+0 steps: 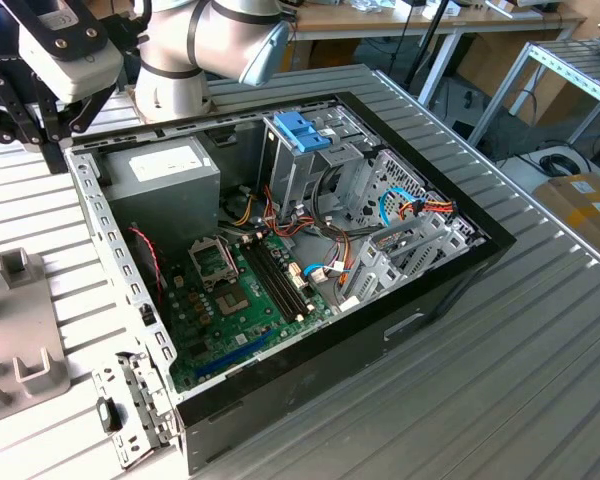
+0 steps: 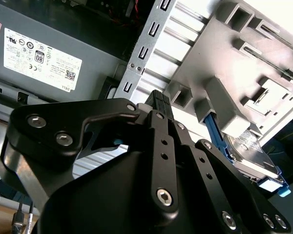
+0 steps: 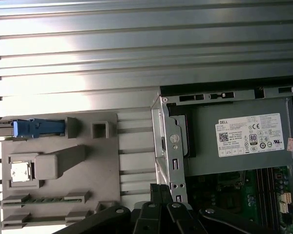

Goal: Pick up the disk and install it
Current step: 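Reach for the disk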

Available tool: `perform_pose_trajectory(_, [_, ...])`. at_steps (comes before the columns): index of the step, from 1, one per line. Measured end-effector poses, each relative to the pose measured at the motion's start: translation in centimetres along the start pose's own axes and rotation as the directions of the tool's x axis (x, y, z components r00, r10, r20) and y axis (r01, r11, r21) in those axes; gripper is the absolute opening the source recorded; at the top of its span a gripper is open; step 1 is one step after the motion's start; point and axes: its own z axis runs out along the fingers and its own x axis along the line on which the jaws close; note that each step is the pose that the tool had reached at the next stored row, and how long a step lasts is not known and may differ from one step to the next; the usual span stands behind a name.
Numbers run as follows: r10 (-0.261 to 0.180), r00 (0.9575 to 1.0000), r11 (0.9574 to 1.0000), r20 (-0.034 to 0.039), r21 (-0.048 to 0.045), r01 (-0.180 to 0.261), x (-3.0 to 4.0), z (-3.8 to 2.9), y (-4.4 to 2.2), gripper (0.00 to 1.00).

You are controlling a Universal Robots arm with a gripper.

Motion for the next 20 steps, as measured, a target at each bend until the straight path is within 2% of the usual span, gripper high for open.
perform_pose_trajectory(20, [0.0, 1.0, 1.0, 0.0, 0.0, 0.0, 0.54, -0.01, -0.04, 0.11])
